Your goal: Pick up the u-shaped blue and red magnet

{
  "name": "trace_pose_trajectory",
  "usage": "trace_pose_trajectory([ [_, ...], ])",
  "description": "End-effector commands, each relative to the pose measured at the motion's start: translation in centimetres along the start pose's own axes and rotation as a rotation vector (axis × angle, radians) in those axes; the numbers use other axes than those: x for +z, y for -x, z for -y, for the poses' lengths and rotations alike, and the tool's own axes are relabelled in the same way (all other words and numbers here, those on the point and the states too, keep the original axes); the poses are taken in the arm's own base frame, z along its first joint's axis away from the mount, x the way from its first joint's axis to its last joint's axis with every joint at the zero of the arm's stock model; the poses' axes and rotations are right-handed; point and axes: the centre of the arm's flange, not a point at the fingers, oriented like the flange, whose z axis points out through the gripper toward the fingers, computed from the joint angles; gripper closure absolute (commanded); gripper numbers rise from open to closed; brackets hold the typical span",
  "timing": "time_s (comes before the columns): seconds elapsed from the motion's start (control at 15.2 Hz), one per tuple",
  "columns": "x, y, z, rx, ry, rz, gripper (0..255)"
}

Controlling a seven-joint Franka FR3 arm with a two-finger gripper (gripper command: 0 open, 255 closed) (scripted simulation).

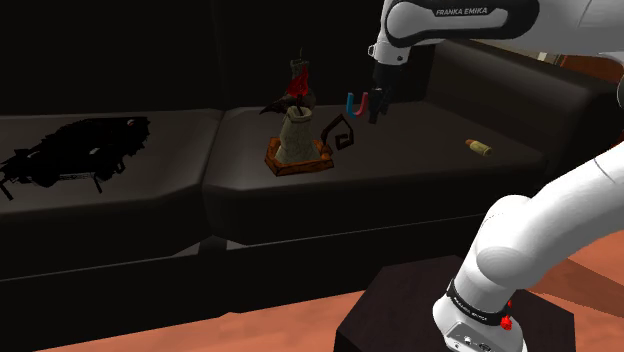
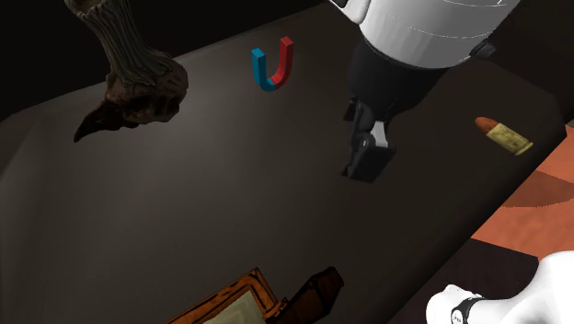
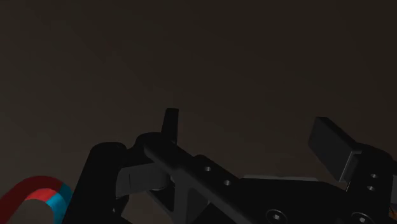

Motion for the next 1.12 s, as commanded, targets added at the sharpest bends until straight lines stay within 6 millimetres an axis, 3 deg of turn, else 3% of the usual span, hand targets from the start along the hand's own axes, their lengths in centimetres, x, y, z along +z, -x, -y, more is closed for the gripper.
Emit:
trace_pose_trajectory([
  [0.0, 0.0, -1.8, -2.0, -0.029, 0.007, -0.001, 0],
  [1.06, -1.1, -17.0, -15.6, -0.244, 0.051, -0.013, 0],
])
